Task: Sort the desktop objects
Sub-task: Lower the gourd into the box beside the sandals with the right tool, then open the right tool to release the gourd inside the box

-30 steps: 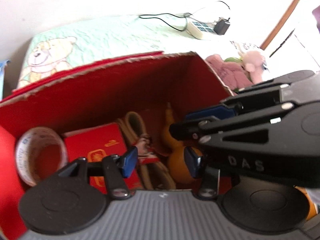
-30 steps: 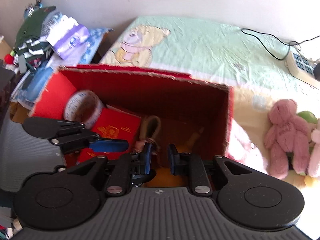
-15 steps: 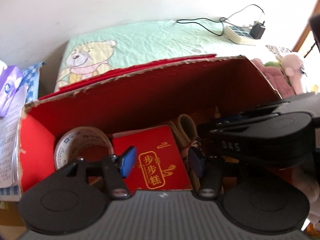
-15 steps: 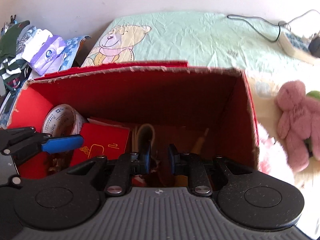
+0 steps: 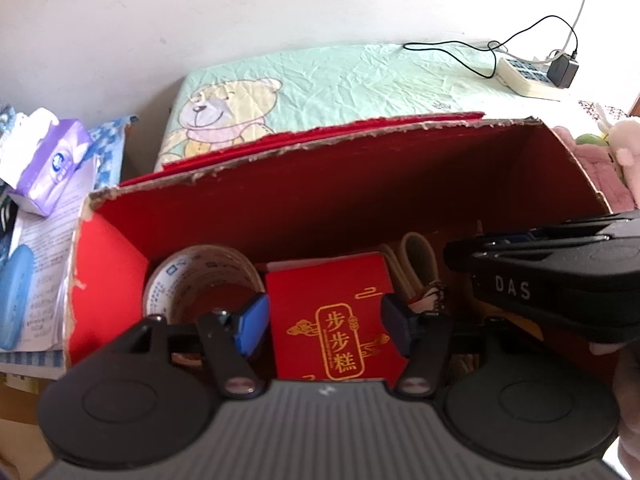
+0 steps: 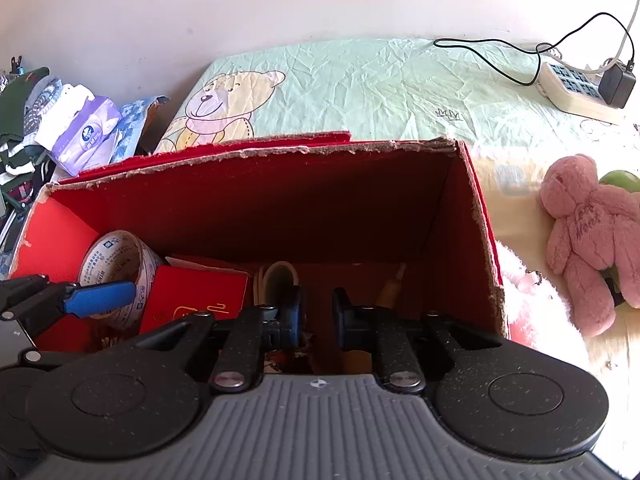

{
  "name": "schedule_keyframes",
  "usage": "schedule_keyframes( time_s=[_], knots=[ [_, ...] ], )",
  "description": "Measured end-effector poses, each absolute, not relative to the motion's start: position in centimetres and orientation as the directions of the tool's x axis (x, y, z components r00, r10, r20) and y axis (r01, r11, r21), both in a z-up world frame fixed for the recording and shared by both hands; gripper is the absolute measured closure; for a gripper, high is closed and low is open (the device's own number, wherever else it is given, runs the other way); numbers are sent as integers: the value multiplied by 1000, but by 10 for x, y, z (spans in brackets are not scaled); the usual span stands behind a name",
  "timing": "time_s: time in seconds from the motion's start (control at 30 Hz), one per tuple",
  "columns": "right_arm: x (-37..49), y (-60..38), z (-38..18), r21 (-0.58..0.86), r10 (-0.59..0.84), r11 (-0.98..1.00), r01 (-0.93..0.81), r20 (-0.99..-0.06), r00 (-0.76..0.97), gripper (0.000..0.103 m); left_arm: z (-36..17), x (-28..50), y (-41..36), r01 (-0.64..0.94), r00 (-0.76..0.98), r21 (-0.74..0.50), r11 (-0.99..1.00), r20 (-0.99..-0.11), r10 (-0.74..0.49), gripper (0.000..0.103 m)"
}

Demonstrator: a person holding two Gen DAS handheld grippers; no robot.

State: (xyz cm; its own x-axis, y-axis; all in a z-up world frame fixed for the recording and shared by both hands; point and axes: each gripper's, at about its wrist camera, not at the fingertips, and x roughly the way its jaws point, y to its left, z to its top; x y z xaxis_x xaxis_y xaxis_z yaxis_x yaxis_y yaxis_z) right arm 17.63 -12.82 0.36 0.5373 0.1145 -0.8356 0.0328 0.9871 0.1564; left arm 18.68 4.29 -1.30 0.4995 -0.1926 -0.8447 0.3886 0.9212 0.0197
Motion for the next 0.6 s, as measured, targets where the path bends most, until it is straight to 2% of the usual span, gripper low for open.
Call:
schedule_keyframes(
  time_s=[0.3,0.6],
  knots=[
    [175,-125,2,154,124,988,11,-834,537,85,-13,184,44,361,523,46,932,-837,-161,34],
    [177,-125,1,154,119,988,21,-835,537,85,-13,189,44,343,522,59,938,-842,-137,34]
  ],
)
